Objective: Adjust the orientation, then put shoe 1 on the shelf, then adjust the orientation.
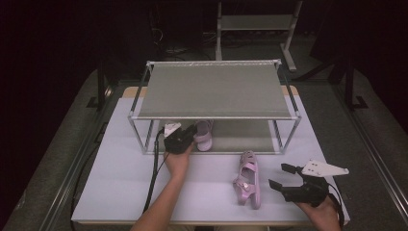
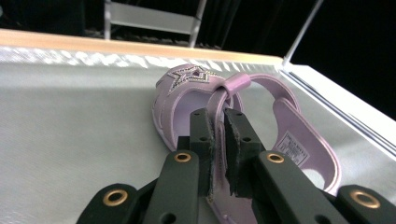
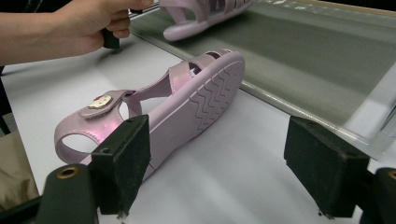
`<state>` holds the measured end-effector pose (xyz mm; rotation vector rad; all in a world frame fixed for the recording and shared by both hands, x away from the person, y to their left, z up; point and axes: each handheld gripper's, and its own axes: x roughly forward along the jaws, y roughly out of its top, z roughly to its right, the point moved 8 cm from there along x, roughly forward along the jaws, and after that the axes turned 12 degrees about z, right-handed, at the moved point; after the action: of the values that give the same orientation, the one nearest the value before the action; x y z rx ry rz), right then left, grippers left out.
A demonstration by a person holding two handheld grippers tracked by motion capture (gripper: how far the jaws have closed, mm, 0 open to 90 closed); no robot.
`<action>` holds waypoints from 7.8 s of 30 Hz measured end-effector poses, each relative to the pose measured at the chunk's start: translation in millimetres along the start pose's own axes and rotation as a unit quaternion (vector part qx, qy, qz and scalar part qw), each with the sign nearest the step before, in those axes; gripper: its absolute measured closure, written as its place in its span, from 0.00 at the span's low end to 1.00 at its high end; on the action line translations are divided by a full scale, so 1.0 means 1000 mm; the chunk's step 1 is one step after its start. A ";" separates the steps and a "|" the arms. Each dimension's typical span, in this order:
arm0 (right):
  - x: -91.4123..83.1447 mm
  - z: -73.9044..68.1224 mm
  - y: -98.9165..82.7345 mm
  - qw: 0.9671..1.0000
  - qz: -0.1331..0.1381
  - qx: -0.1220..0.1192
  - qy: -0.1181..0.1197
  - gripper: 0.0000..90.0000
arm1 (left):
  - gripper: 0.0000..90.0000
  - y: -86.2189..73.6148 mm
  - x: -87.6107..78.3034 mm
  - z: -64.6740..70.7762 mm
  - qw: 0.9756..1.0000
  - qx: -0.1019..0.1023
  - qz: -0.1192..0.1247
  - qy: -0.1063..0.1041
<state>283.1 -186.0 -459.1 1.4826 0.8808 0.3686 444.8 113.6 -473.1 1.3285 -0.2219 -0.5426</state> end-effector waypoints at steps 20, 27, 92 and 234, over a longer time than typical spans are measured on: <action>-0.001 -0.002 0.001 1.000 0.002 -0.003 0.002 0.25 | 0.77 0.007 -0.019 0.016 0.997 -0.046 0.023 -0.056; 0.000 -0.003 0.002 1.000 0.002 -0.002 0.008 0.29 | 0.76 0.010 -0.038 0.018 0.997 -0.039 0.028 -0.068; 0.014 -0.042 0.004 0.997 -0.049 -0.010 0.051 0.87 | 0.52 0.008 -0.167 0.002 0.980 -0.062 0.012 -0.189; 0.011 -0.029 0.019 0.977 0.015 0.214 0.001 0.91 | 0.40 0.012 -0.164 -0.005 0.982 -0.055 0.013 -0.178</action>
<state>275.6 -155.5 -440.0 1.8919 0.9806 0.2069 309.5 200.7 -438.2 1.1145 -0.4950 -0.7592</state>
